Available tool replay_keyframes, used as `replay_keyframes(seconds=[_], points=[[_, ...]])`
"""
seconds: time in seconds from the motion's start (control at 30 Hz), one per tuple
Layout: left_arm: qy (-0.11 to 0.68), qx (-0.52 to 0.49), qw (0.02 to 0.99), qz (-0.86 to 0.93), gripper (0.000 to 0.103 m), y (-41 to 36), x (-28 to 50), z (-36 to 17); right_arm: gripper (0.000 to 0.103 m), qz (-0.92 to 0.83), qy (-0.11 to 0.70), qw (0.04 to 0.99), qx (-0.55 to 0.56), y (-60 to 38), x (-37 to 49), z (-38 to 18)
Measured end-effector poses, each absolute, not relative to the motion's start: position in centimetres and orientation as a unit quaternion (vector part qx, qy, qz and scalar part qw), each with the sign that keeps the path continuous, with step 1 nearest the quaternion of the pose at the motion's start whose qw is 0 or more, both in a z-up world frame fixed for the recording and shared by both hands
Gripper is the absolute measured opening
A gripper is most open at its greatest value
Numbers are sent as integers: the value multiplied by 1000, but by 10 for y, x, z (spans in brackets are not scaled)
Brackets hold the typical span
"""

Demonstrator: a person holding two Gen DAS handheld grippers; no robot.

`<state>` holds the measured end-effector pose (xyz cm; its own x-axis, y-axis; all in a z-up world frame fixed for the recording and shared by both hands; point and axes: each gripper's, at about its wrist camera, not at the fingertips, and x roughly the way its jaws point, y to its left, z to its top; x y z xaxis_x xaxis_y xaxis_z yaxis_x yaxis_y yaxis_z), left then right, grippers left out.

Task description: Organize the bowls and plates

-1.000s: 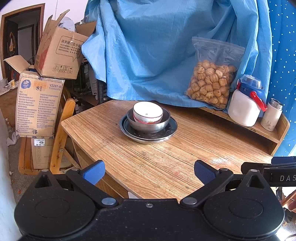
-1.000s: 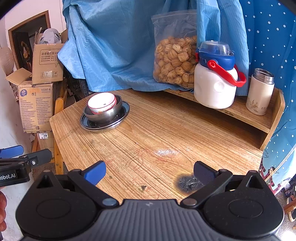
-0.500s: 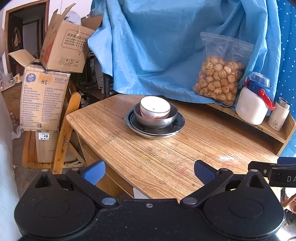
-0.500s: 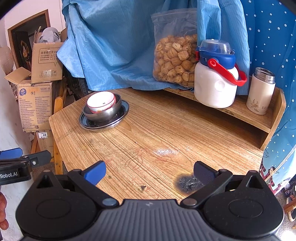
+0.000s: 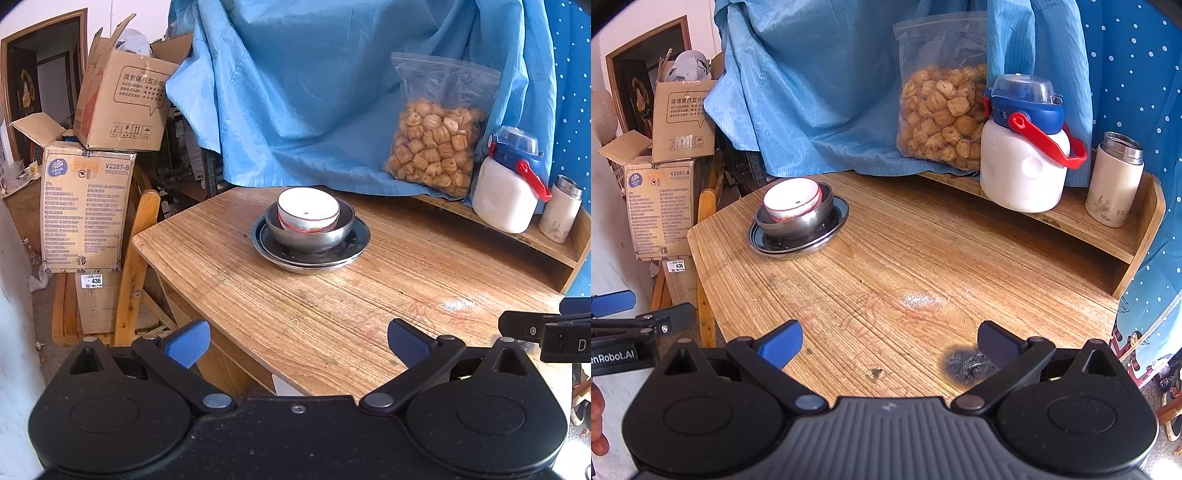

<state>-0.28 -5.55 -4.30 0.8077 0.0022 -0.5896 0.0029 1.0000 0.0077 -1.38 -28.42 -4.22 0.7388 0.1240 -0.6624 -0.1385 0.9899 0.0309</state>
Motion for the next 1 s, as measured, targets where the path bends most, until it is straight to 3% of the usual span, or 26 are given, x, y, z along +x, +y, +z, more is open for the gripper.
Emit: replay_keyframes(seconds=[1.0], points=[[312, 5, 950, -2, 102, -57, 0, -44, 103, 69, 356, 932, -11, -286, -11, -43]])
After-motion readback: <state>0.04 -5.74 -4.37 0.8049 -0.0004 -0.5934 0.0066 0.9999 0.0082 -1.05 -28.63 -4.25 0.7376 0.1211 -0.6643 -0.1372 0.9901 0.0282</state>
